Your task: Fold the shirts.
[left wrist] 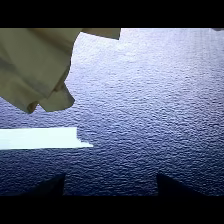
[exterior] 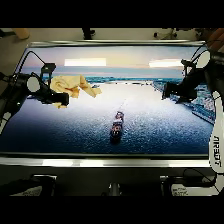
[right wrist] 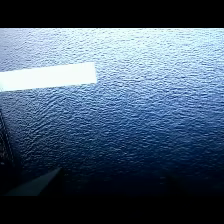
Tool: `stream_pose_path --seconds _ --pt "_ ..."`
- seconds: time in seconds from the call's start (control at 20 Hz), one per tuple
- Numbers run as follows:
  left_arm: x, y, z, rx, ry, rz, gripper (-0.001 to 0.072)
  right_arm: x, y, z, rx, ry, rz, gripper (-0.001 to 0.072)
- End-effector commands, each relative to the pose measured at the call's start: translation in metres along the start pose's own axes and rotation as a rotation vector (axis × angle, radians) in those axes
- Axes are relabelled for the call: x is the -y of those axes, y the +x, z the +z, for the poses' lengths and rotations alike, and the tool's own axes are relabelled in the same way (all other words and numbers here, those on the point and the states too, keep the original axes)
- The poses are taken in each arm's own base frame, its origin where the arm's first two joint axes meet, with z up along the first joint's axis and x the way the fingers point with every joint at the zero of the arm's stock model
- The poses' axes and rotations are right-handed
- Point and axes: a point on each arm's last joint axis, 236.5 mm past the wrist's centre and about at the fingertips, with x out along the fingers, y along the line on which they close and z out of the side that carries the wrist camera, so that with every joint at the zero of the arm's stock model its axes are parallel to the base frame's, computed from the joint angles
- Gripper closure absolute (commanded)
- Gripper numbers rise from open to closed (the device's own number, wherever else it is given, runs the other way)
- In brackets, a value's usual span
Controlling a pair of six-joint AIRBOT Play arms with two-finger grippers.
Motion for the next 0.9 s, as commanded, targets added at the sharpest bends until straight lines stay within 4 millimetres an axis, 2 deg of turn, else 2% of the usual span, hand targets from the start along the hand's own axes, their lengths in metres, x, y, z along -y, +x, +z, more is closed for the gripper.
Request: stream_pose_path --seconds 0.0,0.6,0.65,0.8,0.85 --pt "0.0 0.0 0.0 0.0 0.001 0.0 0.0068 0.0 0.0 0.0 -0.001 -0.001 0.0 0.0046" --pt "0.0 0.0 0.0 0.0 0.001 0.0 0.0068 -0.001 0.0 0.0 0.001 0.0 0.001 0.0046" --pt "0.001 0.002 0.006 0.024 0.0 -0.005 0.0068 -0.001 0.0 0.001 0.005 0.0 0.002 0.0046" --pt "0.01 0.011 0.046 0.178 -0.006 -0.038 0.0068 -0.003 0.0 0.014 0.058 0.0 0.01 0.0046" --pt "0.016 0.015 0.055 0.208 -0.009 -0.057 0.0018 -0.004 -0.001 0.021 0.087 -0.001 0.015 0.0046"
